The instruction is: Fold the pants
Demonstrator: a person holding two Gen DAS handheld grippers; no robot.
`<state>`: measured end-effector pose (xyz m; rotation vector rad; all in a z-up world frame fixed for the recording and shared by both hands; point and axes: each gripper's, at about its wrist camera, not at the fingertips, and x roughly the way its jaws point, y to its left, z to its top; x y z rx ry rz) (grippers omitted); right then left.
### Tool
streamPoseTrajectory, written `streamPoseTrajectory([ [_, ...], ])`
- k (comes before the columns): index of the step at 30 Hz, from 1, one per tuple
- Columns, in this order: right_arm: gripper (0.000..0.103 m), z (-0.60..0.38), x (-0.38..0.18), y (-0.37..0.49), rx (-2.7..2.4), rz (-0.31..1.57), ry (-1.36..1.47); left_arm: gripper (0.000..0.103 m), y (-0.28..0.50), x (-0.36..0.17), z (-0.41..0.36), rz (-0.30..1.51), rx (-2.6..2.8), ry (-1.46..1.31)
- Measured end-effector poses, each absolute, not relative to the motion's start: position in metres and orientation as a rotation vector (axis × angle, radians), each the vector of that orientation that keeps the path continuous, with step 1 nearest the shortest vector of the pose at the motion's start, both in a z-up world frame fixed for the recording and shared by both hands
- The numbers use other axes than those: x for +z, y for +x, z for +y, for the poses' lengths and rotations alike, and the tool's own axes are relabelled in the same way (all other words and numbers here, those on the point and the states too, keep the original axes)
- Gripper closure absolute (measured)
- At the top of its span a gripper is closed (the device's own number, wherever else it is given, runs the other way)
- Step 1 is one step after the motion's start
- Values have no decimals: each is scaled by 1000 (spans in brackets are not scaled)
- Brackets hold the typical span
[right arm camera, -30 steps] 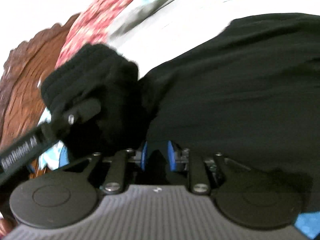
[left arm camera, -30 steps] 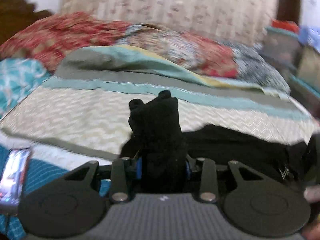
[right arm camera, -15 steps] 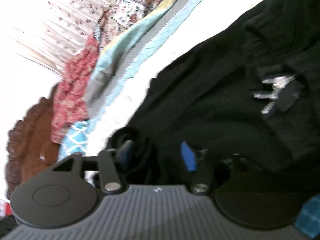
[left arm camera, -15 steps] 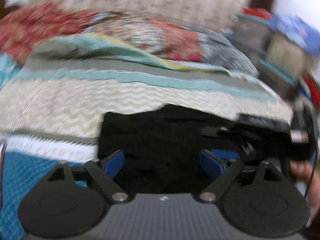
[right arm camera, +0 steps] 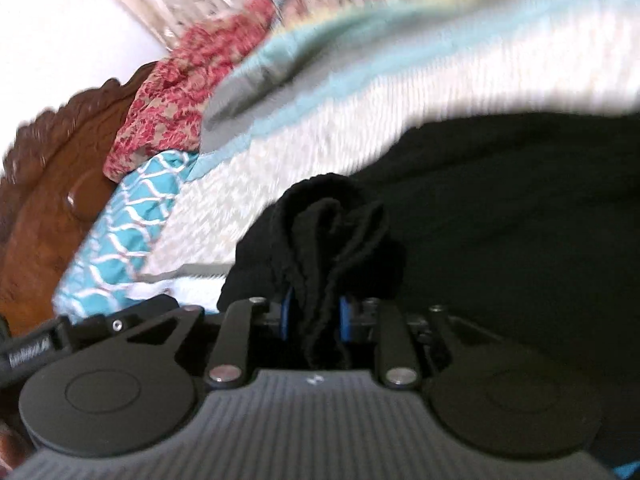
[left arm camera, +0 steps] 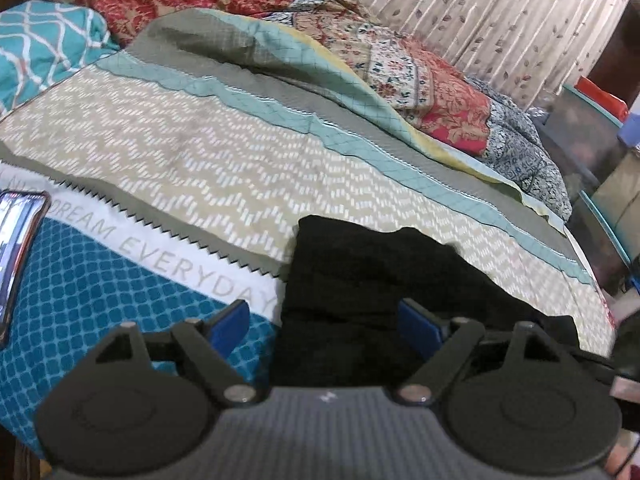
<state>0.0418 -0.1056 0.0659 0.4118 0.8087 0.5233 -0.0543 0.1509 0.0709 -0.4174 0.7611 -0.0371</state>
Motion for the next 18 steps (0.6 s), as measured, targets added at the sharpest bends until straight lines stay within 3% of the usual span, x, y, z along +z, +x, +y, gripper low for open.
streamPoseTrajectory([
  [3, 78, -127, 65, 40, 440, 761, 360, 20, -49, 75, 140, 755, -59, -395],
  [6, 74, -137, 31, 61, 367, 919, 388, 20, -38, 75, 123, 764, -92, -372],
  [7, 66, -141, 21, 62, 338, 937, 410, 20, -34, 76, 115, 765, -108, -359],
  [11, 48, -156, 29, 60, 300, 888, 486, 20, -20, 85, 87, 749, -158, -301],
  [13, 48, -165, 44, 53, 258, 796, 469, 21, -13, 87, 75, 743, -184, -284],
  [16, 47, -176, 57, 44, 281, 714, 477, 33, -4, 82, 63, 763, -222, -270],
  [18, 49, -164, 57, 42, 306, 693, 474, 47, 0, 72, 58, 807, -239, -279],
])
